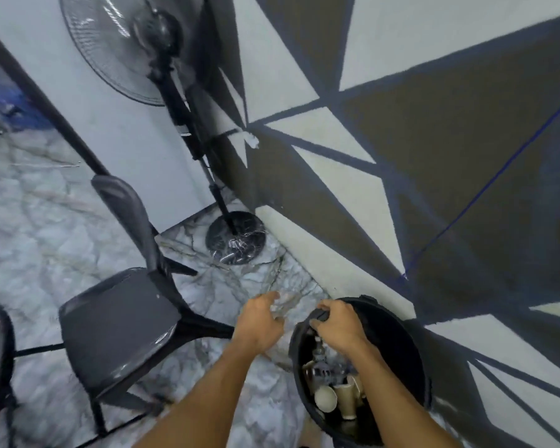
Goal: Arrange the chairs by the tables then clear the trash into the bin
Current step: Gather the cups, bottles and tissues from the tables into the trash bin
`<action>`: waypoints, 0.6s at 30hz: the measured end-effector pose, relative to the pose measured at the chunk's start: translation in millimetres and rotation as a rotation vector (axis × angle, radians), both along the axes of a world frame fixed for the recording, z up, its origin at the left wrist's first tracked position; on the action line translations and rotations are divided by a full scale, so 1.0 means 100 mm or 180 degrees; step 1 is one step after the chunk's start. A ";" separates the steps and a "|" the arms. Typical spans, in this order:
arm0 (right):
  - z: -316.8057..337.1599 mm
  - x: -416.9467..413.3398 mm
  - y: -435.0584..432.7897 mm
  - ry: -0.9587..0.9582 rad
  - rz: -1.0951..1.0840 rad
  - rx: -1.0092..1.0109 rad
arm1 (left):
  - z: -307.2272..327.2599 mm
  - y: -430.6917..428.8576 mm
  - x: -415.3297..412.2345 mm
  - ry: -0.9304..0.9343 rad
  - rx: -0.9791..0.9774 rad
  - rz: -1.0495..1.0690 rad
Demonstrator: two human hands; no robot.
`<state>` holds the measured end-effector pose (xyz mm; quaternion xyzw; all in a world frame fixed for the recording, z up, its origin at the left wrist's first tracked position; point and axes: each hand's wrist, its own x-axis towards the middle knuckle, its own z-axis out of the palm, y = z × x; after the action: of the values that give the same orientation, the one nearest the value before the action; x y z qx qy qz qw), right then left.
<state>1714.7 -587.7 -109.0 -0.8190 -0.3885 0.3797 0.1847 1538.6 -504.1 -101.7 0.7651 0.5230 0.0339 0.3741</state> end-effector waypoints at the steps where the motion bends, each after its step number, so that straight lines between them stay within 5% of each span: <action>1: 0.03 -0.18 0.08 -0.0030 0.0100 0.0020 | 0.04 0.01 -0.19 -0.0039 0.0008 0.0097; 18: 0.60 -4.10 1.25 -0.0433 0.2444 0.0575 | 0.51 0.05 -4.14 0.0210 0.0364 0.1750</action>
<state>1304.5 -462.9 -49.2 -0.6179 -0.7096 0.3303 0.0745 1124.9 -499.4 -50.9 0.6151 0.7201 0.1386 0.2898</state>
